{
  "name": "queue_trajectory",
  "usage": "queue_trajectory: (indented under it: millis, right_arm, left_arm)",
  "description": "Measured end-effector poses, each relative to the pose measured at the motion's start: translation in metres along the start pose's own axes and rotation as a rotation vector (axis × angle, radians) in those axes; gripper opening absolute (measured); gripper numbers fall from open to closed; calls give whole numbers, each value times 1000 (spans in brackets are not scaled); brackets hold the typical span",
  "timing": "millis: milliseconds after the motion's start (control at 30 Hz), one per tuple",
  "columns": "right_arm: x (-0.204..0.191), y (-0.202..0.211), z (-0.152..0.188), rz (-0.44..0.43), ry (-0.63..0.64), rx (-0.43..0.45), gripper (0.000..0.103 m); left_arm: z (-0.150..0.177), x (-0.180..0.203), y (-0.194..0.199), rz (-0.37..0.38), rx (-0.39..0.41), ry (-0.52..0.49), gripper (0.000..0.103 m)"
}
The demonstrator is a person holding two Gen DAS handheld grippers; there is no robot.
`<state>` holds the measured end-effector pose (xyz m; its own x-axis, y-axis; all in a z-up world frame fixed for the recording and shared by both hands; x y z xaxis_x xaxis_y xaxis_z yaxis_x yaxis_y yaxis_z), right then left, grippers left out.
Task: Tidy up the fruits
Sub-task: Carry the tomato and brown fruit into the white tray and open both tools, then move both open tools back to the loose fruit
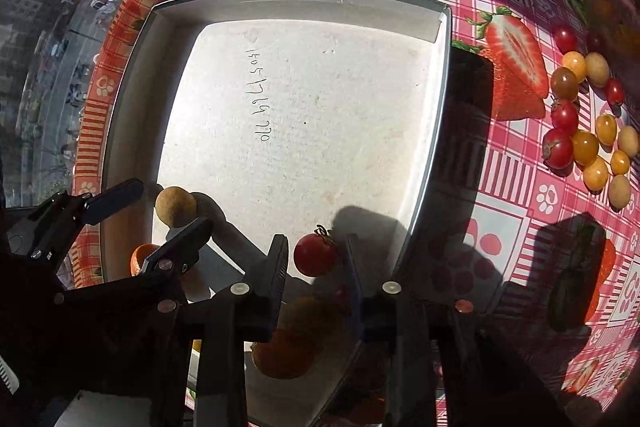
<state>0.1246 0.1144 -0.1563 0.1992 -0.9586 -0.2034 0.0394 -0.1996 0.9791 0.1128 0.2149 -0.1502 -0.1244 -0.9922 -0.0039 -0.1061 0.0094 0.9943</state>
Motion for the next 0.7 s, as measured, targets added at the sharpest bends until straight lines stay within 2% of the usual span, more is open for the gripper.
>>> queue_trajectory:
  millis: [100,167,200,467,700]
  right_arm:
    - [-2,7,0,-45,1,13,53]
    - [-5,15,-1,-84,2,23,81]
    - [-7,19,0,-79,1,30,86]
    - [8,51,17,-61,-33,85,87]
    - [68,67,36,-16,-133,99,87]
  left_arm:
    - [3,1,2,-18,-7,-9,69]
    - [6,3,6,-20,-12,-16,69]
    - [9,6,10,-18,-9,-17,69]
    - [21,21,35,1,32,-52,69]
    - [19,56,53,25,64,-80,69]
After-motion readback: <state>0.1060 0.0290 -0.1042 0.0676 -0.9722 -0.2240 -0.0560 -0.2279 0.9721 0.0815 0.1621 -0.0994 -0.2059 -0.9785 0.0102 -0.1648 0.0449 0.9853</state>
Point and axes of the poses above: each gripper's, at about its wrist camera, not at the fingertips, and y roughly against the way its jaws point, x to its right, z to its underside, the point moved 2 cm from there along -y, roughly the way its jaws point, and after that the axes turned 1 degree about z, right-handed, at the moved point
